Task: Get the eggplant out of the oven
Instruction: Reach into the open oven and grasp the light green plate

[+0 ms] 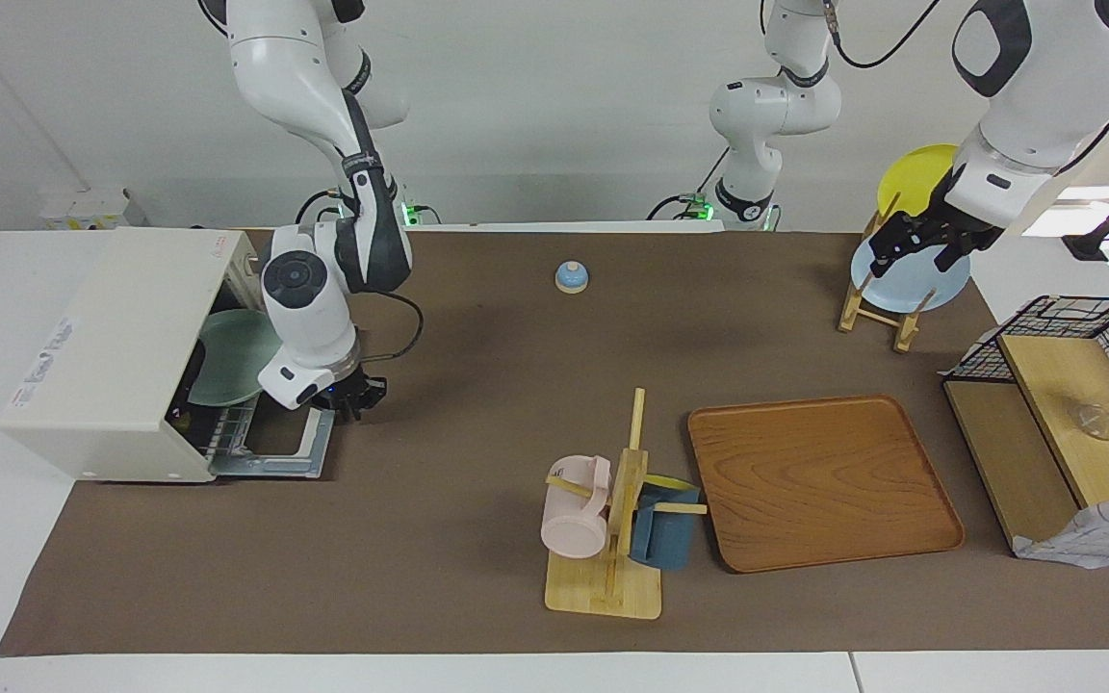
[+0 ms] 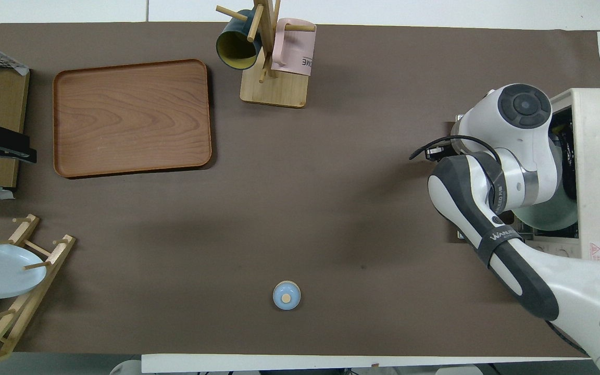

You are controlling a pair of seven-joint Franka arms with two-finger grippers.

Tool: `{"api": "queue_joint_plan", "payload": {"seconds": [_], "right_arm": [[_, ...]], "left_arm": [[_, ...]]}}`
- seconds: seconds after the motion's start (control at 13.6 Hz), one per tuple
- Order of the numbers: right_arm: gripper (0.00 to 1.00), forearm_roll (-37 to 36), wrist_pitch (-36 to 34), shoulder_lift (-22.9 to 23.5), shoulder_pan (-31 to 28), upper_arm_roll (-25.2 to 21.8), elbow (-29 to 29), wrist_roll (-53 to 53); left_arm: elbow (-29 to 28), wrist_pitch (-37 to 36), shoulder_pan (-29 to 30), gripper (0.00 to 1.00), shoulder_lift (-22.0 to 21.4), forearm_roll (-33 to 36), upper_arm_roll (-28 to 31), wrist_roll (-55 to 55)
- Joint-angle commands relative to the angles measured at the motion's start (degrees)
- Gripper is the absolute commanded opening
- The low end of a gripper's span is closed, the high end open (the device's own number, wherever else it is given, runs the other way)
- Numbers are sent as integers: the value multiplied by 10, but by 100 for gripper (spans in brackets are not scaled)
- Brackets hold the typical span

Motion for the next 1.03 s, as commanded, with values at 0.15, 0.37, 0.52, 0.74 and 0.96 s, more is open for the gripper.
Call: {"api": "queue_joint_plan", "payload": {"seconds": [0.15,0.37,0.52,0.74,0.96], "right_arm": [[58,10,-134,-86,-46,-7,-6,1],[55,8,-130,-91,-76,-7,-24,-1],[51,-20,-125,-88,-76,-6,-29,-2],[49,-40,-90,-77,-80,-6,-53,-6],[40,-71,-86,-78,-79,-6,-63,-9]], "left_arm": [[3,-5,8,100,-3,-8,-5,7],[3,-5,8,100,-3,-8,-5,8],[3,-5,8,100,-3,-8,-5,7],[3,-6,8,100,-3,-8,-5,8],[3,-5,8,100,-4,-8,-5,8]]}}
